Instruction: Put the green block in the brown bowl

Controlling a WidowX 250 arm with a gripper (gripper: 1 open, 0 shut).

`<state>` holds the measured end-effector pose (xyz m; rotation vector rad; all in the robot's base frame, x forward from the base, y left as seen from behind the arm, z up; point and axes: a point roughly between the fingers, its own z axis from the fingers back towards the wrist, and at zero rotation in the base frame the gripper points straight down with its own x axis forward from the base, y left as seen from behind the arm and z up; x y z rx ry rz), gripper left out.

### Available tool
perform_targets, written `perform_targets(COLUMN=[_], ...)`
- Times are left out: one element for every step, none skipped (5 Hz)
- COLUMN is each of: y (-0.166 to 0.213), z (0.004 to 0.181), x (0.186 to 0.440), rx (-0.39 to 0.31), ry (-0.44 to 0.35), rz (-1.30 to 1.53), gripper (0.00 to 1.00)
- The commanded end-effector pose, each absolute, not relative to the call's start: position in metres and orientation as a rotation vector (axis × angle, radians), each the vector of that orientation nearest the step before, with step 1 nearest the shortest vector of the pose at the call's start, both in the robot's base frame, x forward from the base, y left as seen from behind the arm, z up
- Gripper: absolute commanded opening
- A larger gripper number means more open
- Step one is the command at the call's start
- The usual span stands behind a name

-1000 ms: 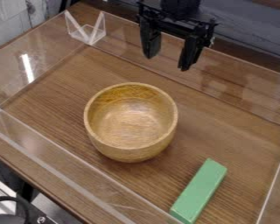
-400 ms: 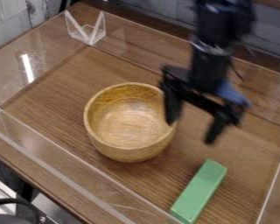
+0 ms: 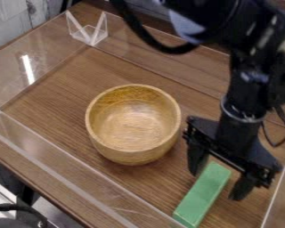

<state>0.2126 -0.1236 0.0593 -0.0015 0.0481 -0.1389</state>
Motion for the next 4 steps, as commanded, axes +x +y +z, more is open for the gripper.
perform_targets(y=[-0.1301,-0.1263,-0.1245,-0.1229], z=[0.0576,0.0539,0.0535,0.0532], x=[0.2153,0.2158,0.2162,0.217], rx=[-0.022,-0.021,-0.022,-0.024], ry=[0.0,-0.003,-0.004,-0.005], rz=[-0.153,-0.157,-0.162,-0.168], gripper=[1.0,1.0,1.0,1.0])
